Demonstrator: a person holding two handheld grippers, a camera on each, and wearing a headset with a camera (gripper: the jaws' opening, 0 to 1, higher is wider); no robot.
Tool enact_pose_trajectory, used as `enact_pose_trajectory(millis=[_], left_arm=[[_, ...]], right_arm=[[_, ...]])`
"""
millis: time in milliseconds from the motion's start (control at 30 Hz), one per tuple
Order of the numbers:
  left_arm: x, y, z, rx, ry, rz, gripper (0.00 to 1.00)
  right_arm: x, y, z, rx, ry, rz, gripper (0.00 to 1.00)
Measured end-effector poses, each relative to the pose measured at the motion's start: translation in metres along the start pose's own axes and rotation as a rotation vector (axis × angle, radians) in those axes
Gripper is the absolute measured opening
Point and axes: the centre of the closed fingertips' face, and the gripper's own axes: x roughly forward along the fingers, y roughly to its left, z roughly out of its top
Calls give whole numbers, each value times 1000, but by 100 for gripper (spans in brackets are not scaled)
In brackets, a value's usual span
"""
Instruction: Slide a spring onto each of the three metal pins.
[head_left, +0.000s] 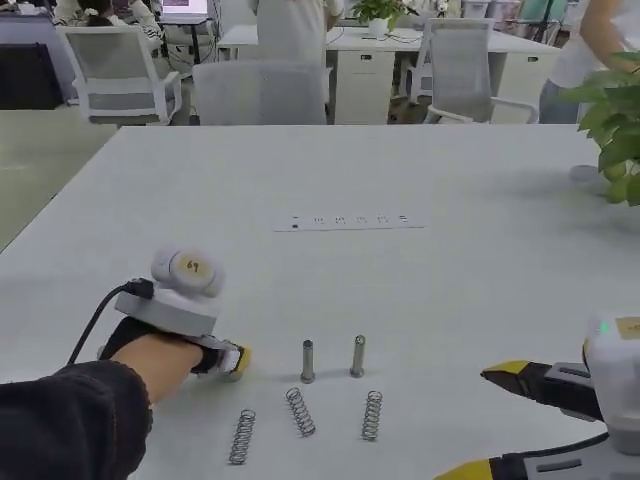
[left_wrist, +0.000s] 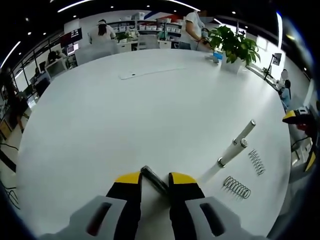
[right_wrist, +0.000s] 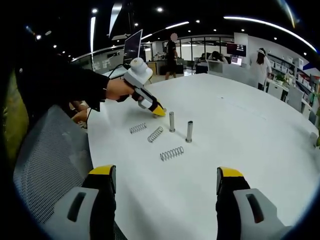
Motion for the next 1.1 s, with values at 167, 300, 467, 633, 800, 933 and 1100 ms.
enact_pose_trajectory(millis=[167, 300, 467, 633, 800, 933, 1100], left_arm=[[-1, 2, -1, 12, 5, 5, 8], [0, 2, -1, 18, 5, 9, 10], [2, 3, 2, 14, -1, 14, 10], [3, 4, 3, 12, 1, 21, 10], [4, 6, 5, 12, 3, 33, 8], [5, 5, 5, 8, 8, 40, 5], [4, 4, 4, 12, 11, 38, 3]], right_arm=[[1, 0, 0, 0, 2, 2, 81], [1, 0, 0, 1, 0, 3, 81], [1, -1, -1, 2, 2, 2, 81], [0, -2, -1, 3, 3, 1, 81], [1, -2, -2, 3, 6, 3, 81], [0, -3, -2, 4, 7, 2, 81], [1, -3, -2, 4, 5, 4, 81]])
